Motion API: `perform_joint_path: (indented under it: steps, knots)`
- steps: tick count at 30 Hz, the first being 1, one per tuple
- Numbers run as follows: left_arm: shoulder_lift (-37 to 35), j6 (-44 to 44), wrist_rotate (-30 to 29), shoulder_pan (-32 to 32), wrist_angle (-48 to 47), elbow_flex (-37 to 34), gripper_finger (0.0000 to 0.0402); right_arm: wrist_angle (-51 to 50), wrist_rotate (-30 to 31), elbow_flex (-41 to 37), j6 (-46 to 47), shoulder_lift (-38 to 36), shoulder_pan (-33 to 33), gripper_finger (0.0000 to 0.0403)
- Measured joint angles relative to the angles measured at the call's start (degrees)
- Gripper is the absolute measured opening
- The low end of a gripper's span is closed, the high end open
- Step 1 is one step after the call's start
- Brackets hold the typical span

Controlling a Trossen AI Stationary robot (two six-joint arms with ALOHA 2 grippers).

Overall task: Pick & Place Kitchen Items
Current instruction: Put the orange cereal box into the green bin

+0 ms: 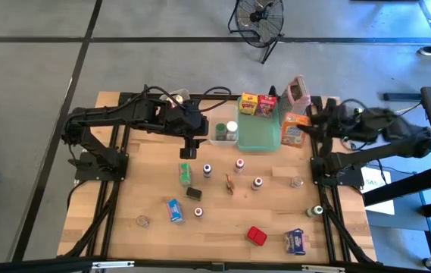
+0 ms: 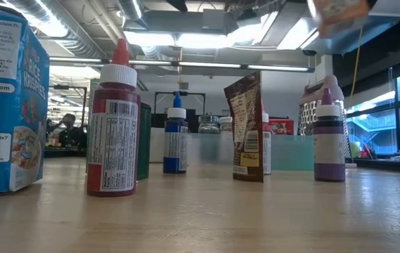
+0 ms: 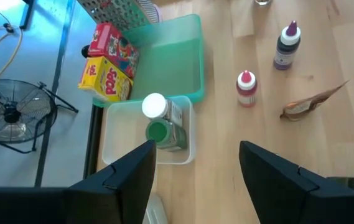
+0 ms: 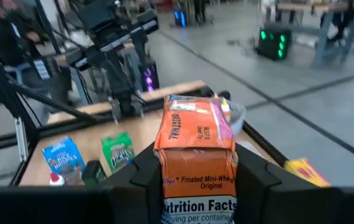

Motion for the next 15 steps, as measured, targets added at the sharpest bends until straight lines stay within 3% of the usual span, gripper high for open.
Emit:
perform_joint_path:
  steps: [7, 11, 15]
  knots:
    - [0.0, 1.2, 0.0, 0.0, 0.0, 0.0, 0.0225, 26.2, 1.5, -21.9, -4.8, -3.7, -1.0, 0.0133]
    - [0.0, 1.2, 0.0, 0.5, 0.0, 0.0, 0.0225, 34.8, 6.0, -28.7, -5.0, -3.5, -3.8, 0.0133]
    - [0.0, 1.1, 0.0, 1.2, 0.0, 0.0, 0.0224, 38.1, 6.8, -31.9, -4.6, -2.7, -7.6, 0.0133]
